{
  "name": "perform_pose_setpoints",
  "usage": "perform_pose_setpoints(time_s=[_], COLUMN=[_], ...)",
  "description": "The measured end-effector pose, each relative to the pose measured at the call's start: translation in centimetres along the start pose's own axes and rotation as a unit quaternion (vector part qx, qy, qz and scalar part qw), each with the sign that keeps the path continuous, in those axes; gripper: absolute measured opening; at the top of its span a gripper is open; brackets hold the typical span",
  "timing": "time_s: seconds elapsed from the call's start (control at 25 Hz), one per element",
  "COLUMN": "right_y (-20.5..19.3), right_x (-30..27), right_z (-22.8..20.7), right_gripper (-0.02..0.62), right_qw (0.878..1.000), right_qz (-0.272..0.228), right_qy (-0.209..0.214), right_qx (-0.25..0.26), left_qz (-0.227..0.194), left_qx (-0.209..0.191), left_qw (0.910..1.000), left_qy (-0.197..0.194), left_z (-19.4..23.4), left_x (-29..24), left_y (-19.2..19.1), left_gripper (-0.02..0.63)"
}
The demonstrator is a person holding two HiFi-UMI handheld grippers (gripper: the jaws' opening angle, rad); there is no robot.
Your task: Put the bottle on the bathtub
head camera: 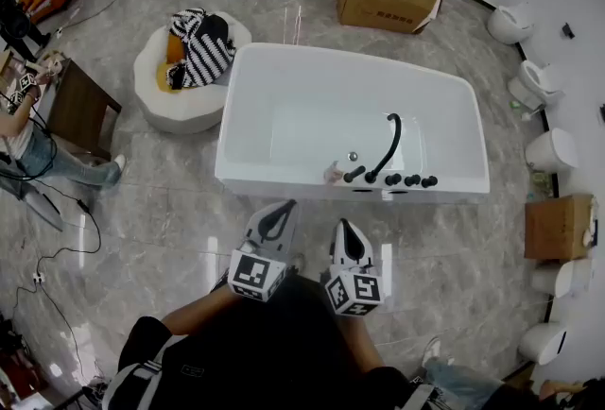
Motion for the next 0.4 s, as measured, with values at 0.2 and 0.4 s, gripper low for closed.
perform_pose_setpoints(time_s=[0.2, 0.4], right_y=[-0.06, -0.06], right_x=[-0.08, -0.24], right_z=[0.21, 0.4], right_gripper=[0.009, 0.009], right_qw=[1.0, 1.0], right_qz=[0.001, 0.001], right_qy=[-0.002, -0.005], right_qx=[0.006, 0.008], left_qz=[0.0, 0.003], left_qx=[0.005, 0.005], left_qw=[1.0, 1.0], left_qy=[0.002, -0.001], left_z=[0.28, 0.5], left_x=[0.16, 0.2], left_y=[0.02, -0.12], left_gripper=[0.015, 0.015])
Point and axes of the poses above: the fingertips, and each gripper's own axes: x backward along the fingers, z to its left, y out of its top, the point moved 4 cm from there along x, backward along the fingers, and after that the axes turned 4 degrees about z, right-handed, at the moved point
